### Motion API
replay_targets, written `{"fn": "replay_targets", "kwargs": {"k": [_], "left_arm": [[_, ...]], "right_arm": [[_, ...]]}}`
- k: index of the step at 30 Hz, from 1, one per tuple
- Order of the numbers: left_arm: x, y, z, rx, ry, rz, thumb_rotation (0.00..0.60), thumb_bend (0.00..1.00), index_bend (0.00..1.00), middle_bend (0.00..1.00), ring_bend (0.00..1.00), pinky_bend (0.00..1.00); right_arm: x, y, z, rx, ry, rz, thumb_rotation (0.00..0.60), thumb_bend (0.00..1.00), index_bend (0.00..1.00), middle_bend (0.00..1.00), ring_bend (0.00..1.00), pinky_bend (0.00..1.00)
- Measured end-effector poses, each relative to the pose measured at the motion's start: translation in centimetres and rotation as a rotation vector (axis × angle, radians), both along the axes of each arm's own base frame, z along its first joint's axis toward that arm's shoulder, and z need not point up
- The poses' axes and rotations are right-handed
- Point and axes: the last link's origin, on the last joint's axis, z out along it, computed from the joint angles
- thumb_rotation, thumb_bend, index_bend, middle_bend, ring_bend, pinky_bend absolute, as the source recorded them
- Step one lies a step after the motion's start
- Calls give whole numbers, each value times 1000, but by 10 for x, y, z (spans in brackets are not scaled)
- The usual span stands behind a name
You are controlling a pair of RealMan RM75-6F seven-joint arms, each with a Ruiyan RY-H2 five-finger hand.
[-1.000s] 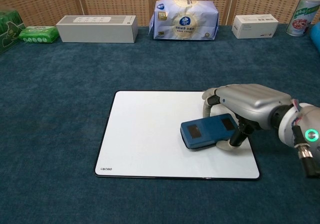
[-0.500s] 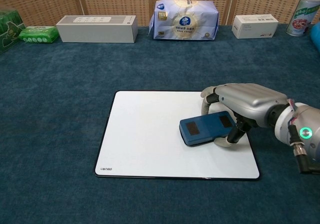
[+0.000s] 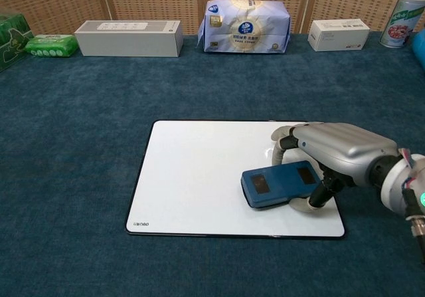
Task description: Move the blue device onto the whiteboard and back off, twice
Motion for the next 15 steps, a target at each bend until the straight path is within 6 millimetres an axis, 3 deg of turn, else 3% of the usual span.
{"fn": "replay_targets", "kwargs": {"k": [11, 15], "left_arm": [[0, 0, -1, -5, -2, -5, 600, 417, 327, 279, 131, 27], [0, 0, -1, -4, -2, -6, 600, 417, 327, 279, 131, 27]], "right_arm": [[0, 15, 18, -25, 4, -8, 600, 261, 692, 123, 0, 0], [3, 19, 16, -12, 2, 3, 600, 262, 692, 123, 0, 0]]}}
